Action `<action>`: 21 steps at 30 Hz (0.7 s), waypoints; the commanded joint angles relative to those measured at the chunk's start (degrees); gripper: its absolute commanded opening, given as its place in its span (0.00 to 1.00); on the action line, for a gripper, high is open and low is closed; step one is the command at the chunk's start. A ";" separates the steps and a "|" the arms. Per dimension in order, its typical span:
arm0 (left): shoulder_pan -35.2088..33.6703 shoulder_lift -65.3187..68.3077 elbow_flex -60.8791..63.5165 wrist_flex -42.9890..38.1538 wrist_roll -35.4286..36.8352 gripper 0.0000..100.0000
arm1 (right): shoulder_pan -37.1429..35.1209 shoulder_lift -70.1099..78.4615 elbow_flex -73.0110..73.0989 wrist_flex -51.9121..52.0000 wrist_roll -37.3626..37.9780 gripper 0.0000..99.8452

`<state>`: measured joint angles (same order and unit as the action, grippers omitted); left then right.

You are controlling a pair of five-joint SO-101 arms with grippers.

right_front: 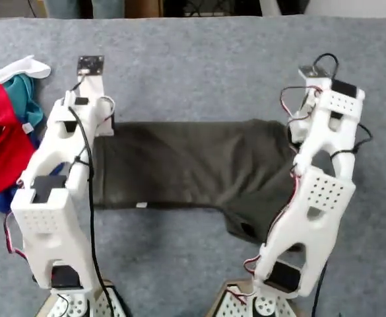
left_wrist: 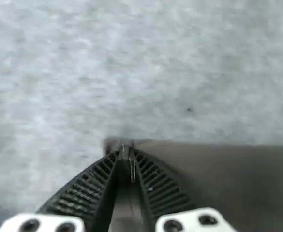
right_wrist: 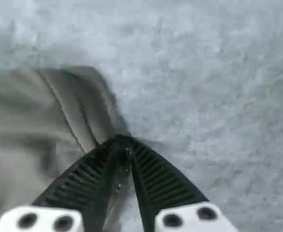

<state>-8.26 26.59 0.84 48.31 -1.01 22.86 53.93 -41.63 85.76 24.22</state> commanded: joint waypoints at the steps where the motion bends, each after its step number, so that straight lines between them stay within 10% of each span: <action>1: -2.77 -0.09 -3.74 3.16 -0.26 0.03 | 1.67 0.92 -1.63 -1.14 -0.88 0.01; 21: 0.84 -25.49 10.15 17.85 -3.69 0.03 | -1.85 -18.77 -7.60 15.47 -1.05 0.01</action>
<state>-9.67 9.54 4.44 65.89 -1.80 23.03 41.98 -52.70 100.62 23.60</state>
